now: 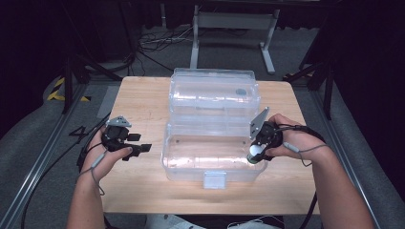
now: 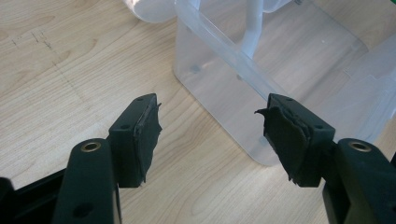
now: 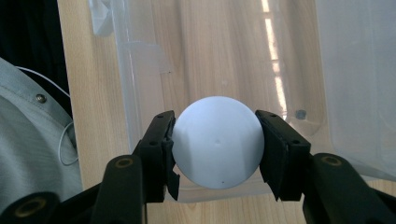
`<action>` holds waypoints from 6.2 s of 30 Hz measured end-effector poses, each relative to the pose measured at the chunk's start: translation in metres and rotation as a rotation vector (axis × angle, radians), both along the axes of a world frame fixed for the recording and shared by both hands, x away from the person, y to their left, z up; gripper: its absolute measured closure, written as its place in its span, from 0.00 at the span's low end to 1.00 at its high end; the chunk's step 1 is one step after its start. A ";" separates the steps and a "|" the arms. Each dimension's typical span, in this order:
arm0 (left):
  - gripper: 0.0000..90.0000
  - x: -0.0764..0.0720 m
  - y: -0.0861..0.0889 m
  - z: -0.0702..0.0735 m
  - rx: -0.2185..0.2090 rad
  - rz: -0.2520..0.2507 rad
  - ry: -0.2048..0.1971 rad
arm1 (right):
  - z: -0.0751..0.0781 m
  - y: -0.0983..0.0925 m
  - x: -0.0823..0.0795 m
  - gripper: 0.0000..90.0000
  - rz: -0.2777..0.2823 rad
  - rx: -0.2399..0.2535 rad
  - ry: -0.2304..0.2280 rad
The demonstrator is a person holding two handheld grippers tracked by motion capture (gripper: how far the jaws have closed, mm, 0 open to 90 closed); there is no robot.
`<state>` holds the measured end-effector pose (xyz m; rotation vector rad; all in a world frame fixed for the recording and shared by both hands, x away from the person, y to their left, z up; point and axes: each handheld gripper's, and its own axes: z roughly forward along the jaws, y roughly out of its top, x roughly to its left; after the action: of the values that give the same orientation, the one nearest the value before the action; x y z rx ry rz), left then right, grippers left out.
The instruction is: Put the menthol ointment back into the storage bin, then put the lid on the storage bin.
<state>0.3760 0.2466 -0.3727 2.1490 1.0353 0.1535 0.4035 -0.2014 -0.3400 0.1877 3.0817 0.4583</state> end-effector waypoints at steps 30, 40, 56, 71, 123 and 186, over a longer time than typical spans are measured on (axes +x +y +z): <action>0.40 0.001 0.000 -0.002 0.000 -0.003 0.012 | -0.035 0.012 0.005 0.56 0.016 -0.083 0.043; 0.40 0.001 0.001 -0.003 0.002 -0.004 0.016 | -0.042 0.014 0.006 0.56 0.013 -0.112 0.053; 0.39 0.002 0.001 -0.005 0.008 -0.003 0.025 | -0.053 0.021 0.006 0.56 0.027 -0.151 0.063; 0.39 0.003 0.002 -0.006 0.011 -0.001 0.033 | -0.061 0.026 0.006 0.56 0.036 -0.190 0.074; 0.38 0.004 0.002 -0.007 0.018 -0.010 0.042 | -0.063 0.030 0.008 0.53 0.044 -0.231 0.085; 0.38 -0.021 -0.069 0.010 -0.007 -0.300 0.004 | 0.051 -0.006 0.040 0.58 -0.363 0.490 -0.144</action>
<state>0.3547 0.1772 -0.3625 2.2690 0.7022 0.0034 0.4438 -0.2074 -0.2891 0.6705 2.6516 1.1295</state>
